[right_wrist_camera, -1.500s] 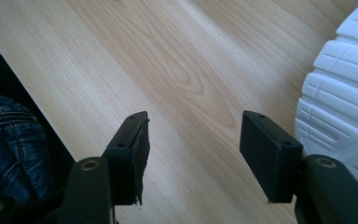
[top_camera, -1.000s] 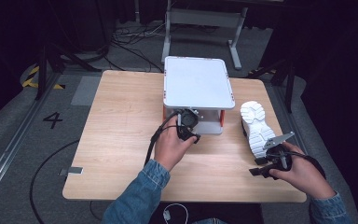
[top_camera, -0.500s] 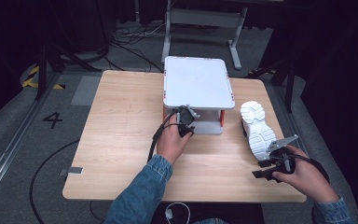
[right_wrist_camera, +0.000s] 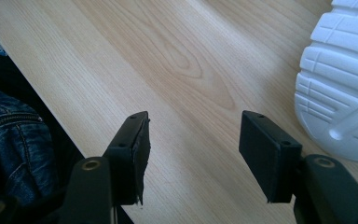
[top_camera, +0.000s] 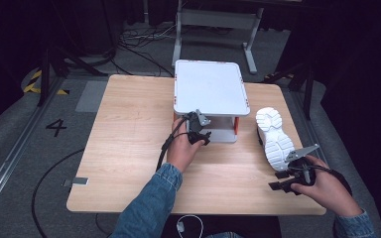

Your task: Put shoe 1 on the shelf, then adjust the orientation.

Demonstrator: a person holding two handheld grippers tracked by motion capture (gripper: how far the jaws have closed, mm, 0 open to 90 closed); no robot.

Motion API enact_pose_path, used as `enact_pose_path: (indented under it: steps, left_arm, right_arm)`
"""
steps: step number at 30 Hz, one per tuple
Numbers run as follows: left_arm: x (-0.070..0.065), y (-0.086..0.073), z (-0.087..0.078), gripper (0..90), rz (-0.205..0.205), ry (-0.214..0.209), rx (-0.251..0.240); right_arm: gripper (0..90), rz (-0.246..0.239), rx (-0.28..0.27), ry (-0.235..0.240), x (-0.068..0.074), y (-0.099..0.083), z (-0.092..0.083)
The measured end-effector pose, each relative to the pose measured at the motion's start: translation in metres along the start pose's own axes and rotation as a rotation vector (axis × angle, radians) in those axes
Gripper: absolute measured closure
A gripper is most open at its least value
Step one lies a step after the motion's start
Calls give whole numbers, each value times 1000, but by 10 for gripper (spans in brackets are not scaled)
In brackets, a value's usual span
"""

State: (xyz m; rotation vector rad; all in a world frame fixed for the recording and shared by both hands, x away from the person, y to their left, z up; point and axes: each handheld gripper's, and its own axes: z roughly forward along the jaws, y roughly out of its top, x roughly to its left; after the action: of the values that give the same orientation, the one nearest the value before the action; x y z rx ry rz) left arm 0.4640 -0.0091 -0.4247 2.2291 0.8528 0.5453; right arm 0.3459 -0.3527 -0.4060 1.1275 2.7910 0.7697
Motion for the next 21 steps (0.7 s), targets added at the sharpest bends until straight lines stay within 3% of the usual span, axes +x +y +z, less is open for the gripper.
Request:
enact_pose_path:
  steps: [3,9,16,21]
  left_arm:
    - [1,1,-18,276,-53,-31,18]
    - [7,4,-64,243,-96,-42,49]
    - [21,-8,-109,238,-140,-11,123]
    - [38,-24,-123,206,-161,27,153]
  right_arm:
    - [439,-2,-9,-2,-1,2,-1]
    - [433,-2,-33,-4,-3,5,-2]
    - [427,-1,-82,-33,-6,9,-9]
    - [425,-4,-101,-46,-9,12,-13]
